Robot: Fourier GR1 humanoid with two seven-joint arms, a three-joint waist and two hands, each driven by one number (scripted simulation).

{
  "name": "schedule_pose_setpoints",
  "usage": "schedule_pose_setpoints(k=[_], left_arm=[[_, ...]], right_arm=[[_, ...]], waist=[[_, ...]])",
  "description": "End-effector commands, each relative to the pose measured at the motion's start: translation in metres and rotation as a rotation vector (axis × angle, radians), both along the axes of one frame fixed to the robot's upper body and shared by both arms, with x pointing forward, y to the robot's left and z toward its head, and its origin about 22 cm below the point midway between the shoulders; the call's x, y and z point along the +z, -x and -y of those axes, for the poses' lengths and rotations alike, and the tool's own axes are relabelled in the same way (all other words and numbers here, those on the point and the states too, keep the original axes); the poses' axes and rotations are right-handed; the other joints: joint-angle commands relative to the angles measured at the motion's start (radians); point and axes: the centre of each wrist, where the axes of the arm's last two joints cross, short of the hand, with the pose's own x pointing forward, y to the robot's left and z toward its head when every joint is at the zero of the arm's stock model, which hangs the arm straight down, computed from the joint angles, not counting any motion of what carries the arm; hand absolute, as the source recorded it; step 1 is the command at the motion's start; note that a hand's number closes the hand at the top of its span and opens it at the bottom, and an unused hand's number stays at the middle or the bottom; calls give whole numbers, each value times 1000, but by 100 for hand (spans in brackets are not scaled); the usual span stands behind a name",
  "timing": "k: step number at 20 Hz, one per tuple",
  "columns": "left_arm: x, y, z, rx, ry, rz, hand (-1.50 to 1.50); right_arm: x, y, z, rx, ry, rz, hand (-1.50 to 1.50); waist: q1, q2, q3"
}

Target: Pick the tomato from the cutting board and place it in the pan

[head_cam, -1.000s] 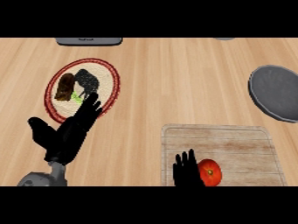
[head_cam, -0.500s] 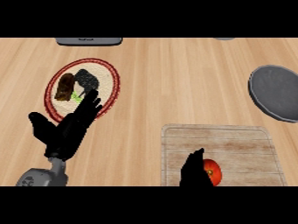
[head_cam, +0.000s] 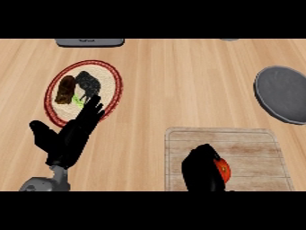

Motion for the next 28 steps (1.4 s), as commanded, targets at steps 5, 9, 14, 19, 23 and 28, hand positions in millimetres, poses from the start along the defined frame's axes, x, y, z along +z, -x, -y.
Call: schedule_pose_setpoints(k=[5, 9, 14, 19, 23, 28], left_arm=[[1, 4, -22, 68, -7, 11, 0], [7, -4, -6, -6, -10, 9, 0], [6, -1, 6, -24, 16, 15, 0], [-3, 3, 2, -10, 5, -7, 0], [1, -2, -3, 1, 22, 3, 0], [6, -4, -1, 9, 3, 9, 0]], right_arm=[[10, -45, 14, -792, -620, -45, 150], [23, -83, 11, -932, -730, 175, 150], [58, -84, -13, -833, -879, 559, 150], [95, -88, -6, -805, -1139, 730, 150], [89, -82, 15, -821, -1327, 752, 150], [71, -92, 57, -886, -1460, 800, 150]], waist=[[-53, 12, 6], [11, 7, 1], [11, -3, 0], [9, -3, 0], [5, -1, 0], [5, 0, 0]])
